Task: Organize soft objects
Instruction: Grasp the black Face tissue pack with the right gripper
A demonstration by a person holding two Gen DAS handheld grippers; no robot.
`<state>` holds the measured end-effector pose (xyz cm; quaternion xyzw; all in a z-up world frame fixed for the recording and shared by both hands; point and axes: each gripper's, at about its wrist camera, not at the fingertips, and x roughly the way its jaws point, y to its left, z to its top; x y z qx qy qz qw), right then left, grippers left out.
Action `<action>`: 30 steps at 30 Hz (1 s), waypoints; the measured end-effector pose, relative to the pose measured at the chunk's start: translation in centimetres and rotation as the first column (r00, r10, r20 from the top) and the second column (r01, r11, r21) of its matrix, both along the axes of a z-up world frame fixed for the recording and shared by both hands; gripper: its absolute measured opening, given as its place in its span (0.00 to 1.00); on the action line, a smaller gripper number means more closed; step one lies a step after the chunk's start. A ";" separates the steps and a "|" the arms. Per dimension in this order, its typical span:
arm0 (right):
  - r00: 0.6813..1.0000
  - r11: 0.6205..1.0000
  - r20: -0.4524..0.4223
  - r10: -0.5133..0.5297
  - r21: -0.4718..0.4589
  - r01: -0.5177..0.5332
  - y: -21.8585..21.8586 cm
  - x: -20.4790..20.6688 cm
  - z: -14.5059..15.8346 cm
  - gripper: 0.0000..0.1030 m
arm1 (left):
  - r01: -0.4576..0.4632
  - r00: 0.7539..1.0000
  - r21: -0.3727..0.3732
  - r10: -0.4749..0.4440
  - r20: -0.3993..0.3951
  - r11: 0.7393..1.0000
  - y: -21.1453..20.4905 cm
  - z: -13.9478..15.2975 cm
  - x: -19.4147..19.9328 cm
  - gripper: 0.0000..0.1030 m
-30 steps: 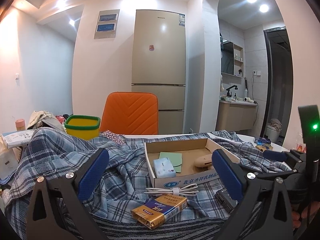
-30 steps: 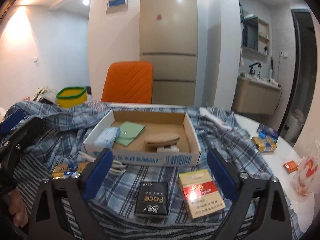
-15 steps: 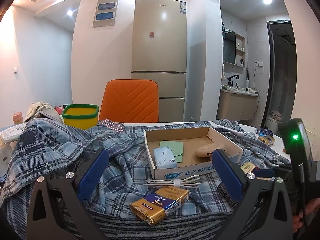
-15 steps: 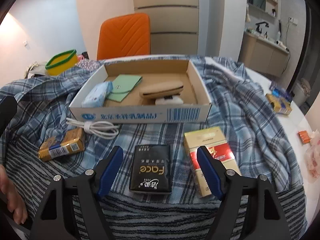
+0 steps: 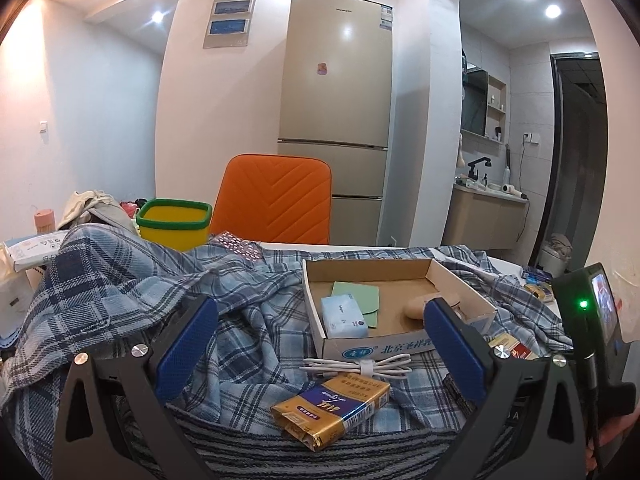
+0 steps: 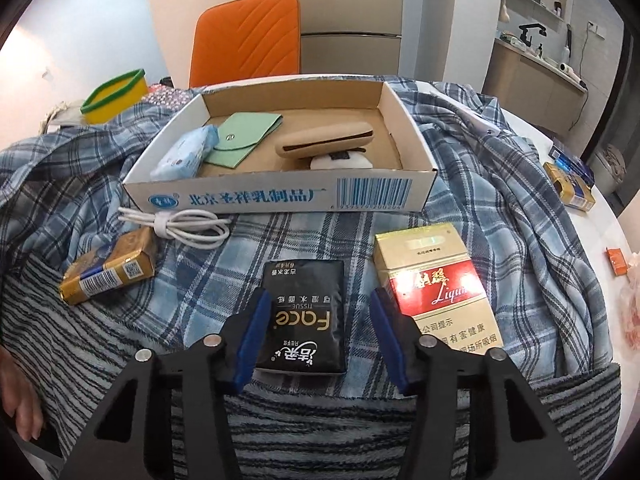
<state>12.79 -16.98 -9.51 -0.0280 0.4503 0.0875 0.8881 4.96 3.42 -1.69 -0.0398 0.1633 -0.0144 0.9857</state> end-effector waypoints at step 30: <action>0.994 0.994 0.067 0.088 -0.064 -0.084 2.0 -1.5 0.6 0.47 | -0.034 0.989 0.003 0.034 -0.143 0.999 0.4 -1.5 2.3 0.99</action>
